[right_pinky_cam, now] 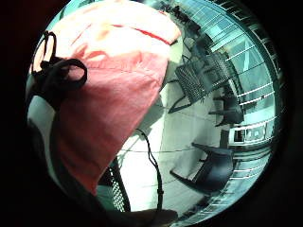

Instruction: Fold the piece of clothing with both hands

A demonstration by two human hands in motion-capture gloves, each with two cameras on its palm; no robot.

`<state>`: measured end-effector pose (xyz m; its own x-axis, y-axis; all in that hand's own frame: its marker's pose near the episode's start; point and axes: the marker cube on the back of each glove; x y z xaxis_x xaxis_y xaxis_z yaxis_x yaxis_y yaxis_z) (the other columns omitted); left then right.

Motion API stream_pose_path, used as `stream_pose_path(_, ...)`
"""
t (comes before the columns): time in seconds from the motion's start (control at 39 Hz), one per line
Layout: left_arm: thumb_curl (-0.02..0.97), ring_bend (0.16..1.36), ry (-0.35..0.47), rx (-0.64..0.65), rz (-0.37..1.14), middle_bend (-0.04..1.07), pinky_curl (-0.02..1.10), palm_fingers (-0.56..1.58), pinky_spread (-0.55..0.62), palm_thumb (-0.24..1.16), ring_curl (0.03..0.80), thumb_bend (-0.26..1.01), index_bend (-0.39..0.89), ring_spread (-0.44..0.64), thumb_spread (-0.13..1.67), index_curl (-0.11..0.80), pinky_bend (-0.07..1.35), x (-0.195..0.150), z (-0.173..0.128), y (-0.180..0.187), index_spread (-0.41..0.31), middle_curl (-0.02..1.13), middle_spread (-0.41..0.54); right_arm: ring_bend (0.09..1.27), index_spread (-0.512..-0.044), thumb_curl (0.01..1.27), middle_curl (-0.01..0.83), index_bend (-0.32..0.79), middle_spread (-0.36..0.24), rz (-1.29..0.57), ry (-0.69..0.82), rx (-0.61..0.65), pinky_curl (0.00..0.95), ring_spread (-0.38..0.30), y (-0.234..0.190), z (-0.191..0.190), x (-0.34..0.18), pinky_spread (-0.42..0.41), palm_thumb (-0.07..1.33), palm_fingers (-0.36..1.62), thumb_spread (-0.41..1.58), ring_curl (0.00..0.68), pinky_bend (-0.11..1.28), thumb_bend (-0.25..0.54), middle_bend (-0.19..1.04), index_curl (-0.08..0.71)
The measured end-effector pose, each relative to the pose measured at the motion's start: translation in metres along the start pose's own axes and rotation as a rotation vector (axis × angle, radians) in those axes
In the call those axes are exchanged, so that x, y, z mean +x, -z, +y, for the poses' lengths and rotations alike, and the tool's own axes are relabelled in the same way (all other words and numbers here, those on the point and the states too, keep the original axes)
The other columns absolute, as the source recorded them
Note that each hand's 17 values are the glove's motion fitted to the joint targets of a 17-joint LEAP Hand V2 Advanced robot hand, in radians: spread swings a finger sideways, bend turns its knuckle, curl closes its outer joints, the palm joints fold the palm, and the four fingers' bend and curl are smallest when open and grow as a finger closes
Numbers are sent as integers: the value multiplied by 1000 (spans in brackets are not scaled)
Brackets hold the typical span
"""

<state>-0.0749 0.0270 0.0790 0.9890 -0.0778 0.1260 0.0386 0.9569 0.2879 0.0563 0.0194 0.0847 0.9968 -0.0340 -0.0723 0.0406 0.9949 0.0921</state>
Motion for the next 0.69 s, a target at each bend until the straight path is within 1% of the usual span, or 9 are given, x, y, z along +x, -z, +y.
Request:
stream_pose_path(0.08, 337, 492, -9, 66, -190, 229, 333, 1054, -11, 621, 284, 131, 322, -174, 1217, 376, 255, -31, -4, 15, -258, 382, -241, 425, -338, 327, 345, 378, -195, 33, 30, 46, 294, -189, 5, 4, 4, -24, 812, 969, 1149, 279, 324, 168, 260, 349)
stream_pose_path(0.15, 341, 521, -21, 123, -391, 267, 350, 1165, -78, 638, 312, 123, 269, -243, 1215, 377, 249, -63, -11, 33, -284, 407, -281, 465, -328, 328, 360, 317, -212, 34, 51, 29, 300, -230, 15, 11, 4, -72, 842, 1094, 1146, 306, 301, 167, 276, 357)
stream_pose_path(0.2, 343, 538, -43, 99, -295, 295, 358, 1211, -115, 649, 326, 117, 238, -279, 1215, 378, 246, -55, -8, 44, -296, 423, -297, 513, -324, 325, 379, 265, -224, 12, 73, -12, 315, -252, 25, 17, 3, -107, 860, 1197, 1148, 333, 301, 166, 310, 363)
stream_pose_path(0.28, 344, 556, -89, -9, 75, 322, 369, 1250, -156, 663, 343, 108, 211, -309, 1214, 384, 242, -11, 5, 59, -307, 439, -320, 572, -317, 321, 391, 217, -239, -34, 111, -73, 331, -274, 48, 23, -1, -151, 879, 1289, 1145, 362, 317, 160, 321, 371)
stream_pose_path(0.33, 344, 560, -116, -62, 181, 328, 373, 1250, -172, 669, 351, 100, 202, -321, 1214, 389, 238, 4, 8, 71, -313, 446, -329, 579, -316, 318, 397, 200, -246, -69, 134, -109, 336, -281, 67, 26, -3, -166, 890, 1291, 1145, 370, 322, 155, 324, 376)
stream_pose_path(0.38, 343, 563, -141, -99, 161, 335, 377, 1254, -189, 676, 358, 93, 197, -331, 1212, 396, 231, 6, 9, 83, -318, 451, -336, 590, -316, 316, 406, 180, -250, -94, 152, -151, 342, -287, 84, 27, -3, -184, 902, 1317, 1144, 377, 328, 151, 342, 376)
stream_pose_path(0.54, 342, 573, -206, -175, -46, 390, 386, 1282, -215, 696, 374, 72, 177, -354, 1211, 406, 210, 10, -7, 125, -327, 470, -357, 641, -311, 306, 436, 143, -257, -97, 192, -217, 357, -286, 133, 7, -11, -233, 924, 1378, 1146, 399, 351, 132, 415, 370)
stream_pose_path(0.61, 338, 582, -195, -187, -102, 426, 388, 1298, -222, 701, 381, 63, 180, -363, 1221, 412, 193, 13, -30, 136, -335, 481, -365, 684, -310, 302, 451, 140, -253, -53, 167, -188, 363, -275, 146, -21, -14, -262, 935, 1396, 1155, 416, 364, 126, 449, 367)
stream_pose_path(0.69, 331, 592, -150, -202, -133, 451, 391, 1311, -231, 704, 389, 53, 191, -371, 1236, 421, 190, 14, -63, 144, -341, 491, -372, 738, -308, 293, 465, 130, -248, 1, 120, -147, 378, -257, 151, -59, -16, -293, 938, 1419, 1179, 438, 414, 120, 474, 362)
